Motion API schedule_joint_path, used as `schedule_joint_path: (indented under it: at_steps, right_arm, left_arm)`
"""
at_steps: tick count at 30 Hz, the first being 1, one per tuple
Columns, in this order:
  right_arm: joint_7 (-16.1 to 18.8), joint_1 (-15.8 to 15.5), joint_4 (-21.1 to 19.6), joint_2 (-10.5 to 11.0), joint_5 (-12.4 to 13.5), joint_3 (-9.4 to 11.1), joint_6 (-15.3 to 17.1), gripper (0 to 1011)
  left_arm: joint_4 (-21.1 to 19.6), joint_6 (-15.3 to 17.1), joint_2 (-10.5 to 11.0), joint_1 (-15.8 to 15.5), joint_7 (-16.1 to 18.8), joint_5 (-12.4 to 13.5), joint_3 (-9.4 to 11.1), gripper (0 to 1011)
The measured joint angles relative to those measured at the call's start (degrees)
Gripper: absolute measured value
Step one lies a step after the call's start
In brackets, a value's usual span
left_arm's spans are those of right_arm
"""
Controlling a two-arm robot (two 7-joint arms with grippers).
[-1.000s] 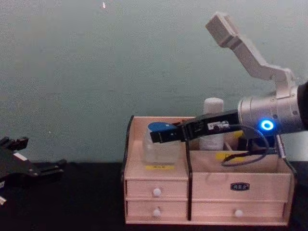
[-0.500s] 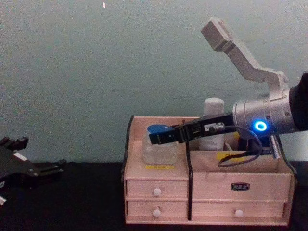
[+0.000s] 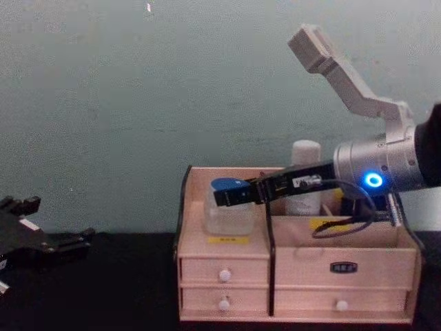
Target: Pick up the facial cleanser and watermelon frost from the table and place them into the tiered storage box.
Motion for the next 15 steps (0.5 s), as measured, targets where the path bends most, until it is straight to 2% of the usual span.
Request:
schedule_joint_path:
  at_steps: [10, 15]
  right_arm:
    - [0.00, -0.06, -0.07, 0.04, 0.07, -0.02, 0.01, 715]
    - [0.00, -0.06, -0.12, 0.06, 0.12, -0.02, 0.01, 844]
  left_arm:
    - [0.00, 0.00, 0.00, 0.00, 0.00, 0.00, 0.00, 1001]
    - [0.00, 0.00, 0.00, 0.00, 0.00, 0.00, 0.00, 1001]
